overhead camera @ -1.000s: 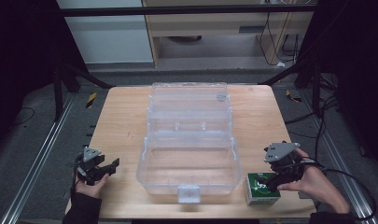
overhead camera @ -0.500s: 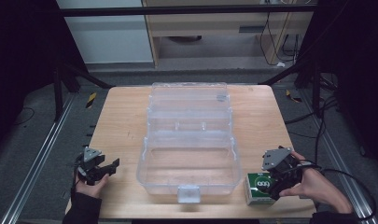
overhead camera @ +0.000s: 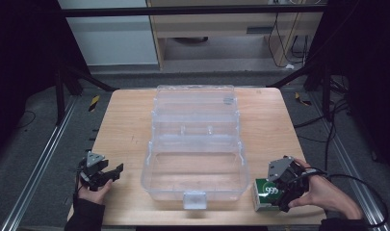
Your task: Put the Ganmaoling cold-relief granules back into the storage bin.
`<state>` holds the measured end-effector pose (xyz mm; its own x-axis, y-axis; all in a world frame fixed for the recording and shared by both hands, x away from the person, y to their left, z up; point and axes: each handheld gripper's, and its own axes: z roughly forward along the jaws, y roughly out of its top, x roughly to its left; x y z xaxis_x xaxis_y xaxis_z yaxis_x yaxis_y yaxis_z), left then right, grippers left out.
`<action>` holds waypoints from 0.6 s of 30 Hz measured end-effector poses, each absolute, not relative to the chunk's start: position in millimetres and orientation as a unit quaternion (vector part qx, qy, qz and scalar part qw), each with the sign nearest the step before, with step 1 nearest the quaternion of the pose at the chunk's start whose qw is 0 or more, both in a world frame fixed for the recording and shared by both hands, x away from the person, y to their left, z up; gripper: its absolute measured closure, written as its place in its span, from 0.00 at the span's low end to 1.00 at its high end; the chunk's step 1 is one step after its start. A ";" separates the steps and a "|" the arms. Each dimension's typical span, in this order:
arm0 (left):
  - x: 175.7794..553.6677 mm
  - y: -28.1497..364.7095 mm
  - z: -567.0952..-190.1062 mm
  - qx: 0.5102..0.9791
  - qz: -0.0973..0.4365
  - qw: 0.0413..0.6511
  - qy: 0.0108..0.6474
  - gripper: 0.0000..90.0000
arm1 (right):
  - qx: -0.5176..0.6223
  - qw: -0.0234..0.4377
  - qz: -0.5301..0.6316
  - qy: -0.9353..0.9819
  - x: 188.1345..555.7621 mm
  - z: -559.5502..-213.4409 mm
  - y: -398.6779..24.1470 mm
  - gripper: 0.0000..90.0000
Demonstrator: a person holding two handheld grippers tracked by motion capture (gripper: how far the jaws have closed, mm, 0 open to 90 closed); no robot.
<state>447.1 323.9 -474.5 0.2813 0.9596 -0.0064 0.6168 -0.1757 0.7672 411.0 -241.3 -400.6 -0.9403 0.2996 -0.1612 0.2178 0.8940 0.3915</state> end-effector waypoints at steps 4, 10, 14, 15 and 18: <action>447.1 323.5 -474.6 0.725 0.251 0.341 0.544 0.38 | 0.125 0.105 0.184 0.969 409.4 -403.7 -238.9 0.02; 447.5 323.2 -475.0 0.726 0.251 0.339 0.544 0.38 | 0.113 0.096 0.172 0.974 409.0 -408.0 -236.8 0.02; 447.3 323.7 -474.9 0.725 0.251 0.340 0.544 0.39 | 0.107 0.093 0.163 0.976 410.0 -411.9 -235.2 0.02; 447.3 323.6 -475.1 0.726 0.251 0.339 0.543 0.39 | 0.106 0.092 0.162 0.977 410.1 -412.9 -234.6 0.02; 447.4 323.5 -475.1 0.726 0.251 0.339 0.543 0.39 | 0.101 0.088 0.154 0.979 411.1 -416.1 -233.2 0.02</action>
<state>447.4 323.5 -475.1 0.2845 0.9587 -0.0028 0.6177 -0.1810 0.7653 411.1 -233.2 -416.1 -0.9641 0.2256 -0.1403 0.1718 0.9323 0.3183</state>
